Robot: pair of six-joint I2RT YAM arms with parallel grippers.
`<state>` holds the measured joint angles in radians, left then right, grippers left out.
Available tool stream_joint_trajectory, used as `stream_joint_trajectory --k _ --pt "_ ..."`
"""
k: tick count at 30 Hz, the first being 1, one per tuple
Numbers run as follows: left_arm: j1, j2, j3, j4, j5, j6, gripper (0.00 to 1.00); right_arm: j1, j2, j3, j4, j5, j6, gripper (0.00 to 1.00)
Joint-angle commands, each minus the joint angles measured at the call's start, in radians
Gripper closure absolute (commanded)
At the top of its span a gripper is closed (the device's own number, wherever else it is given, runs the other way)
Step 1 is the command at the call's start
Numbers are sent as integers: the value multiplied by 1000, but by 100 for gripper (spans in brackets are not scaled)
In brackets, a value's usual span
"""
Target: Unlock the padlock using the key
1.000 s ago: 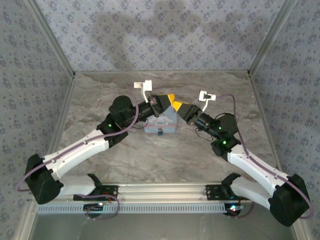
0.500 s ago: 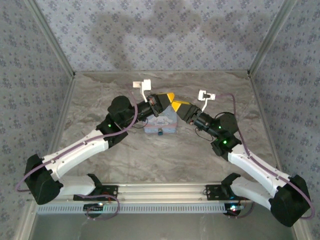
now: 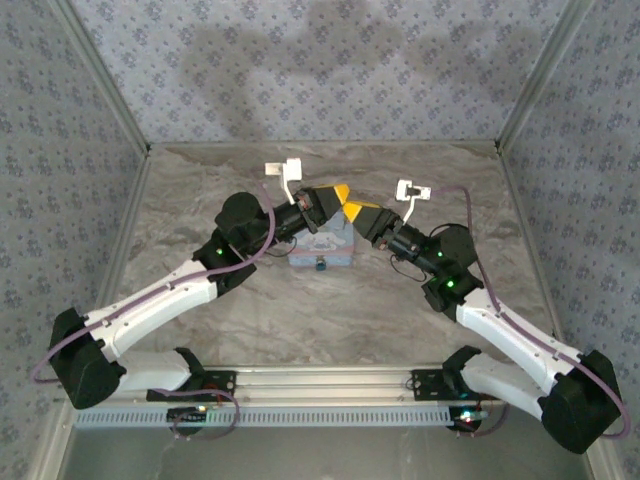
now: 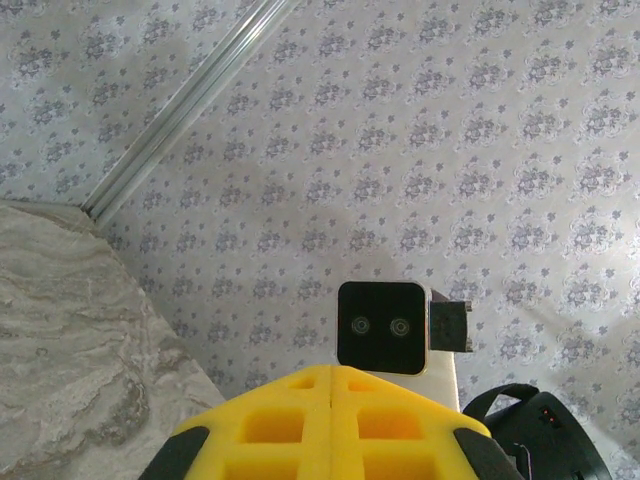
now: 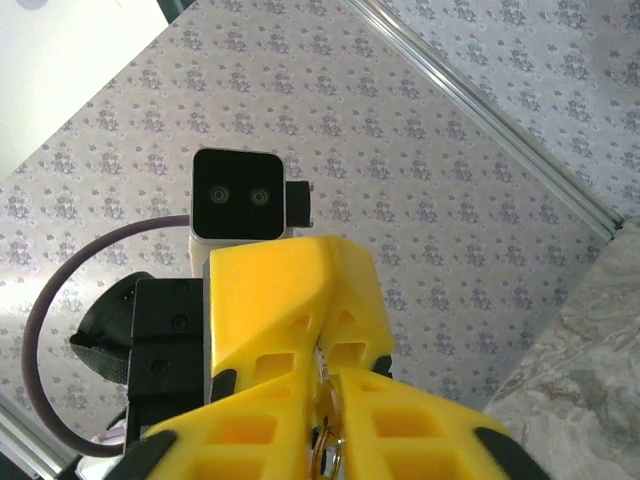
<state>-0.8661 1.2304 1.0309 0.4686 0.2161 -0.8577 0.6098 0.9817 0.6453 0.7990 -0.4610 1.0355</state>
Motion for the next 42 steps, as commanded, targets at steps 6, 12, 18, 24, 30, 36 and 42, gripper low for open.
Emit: stream_joint_trajectory --k 6,12,18,24,30,36,42 --pt "-8 -20 5 41 -11 6 100 2 -19 36 4 -7 -35 100" --pt "-8 -33 -6 22 -12 9 100 -24 -60 40 -73 15 -74 100" --pt "-7 -39 -7 6 -12 0 89 -24 -62 72 -130 -10 -111 100" --pt "-1 -50 19 -69 6 9 57 -22 -69 83 -182 -33 -146 100" --pt "70 -47 66 -178 156 -47 50 -33 -84 109 -281 -82 -184 100" --pt "127 -38 105 -220 312 -98 48 -46 -107 137 -386 -130 -233 100" --pt "130 -4 140 -273 401 -108 48 -50 -107 162 -430 -149 -254 100"
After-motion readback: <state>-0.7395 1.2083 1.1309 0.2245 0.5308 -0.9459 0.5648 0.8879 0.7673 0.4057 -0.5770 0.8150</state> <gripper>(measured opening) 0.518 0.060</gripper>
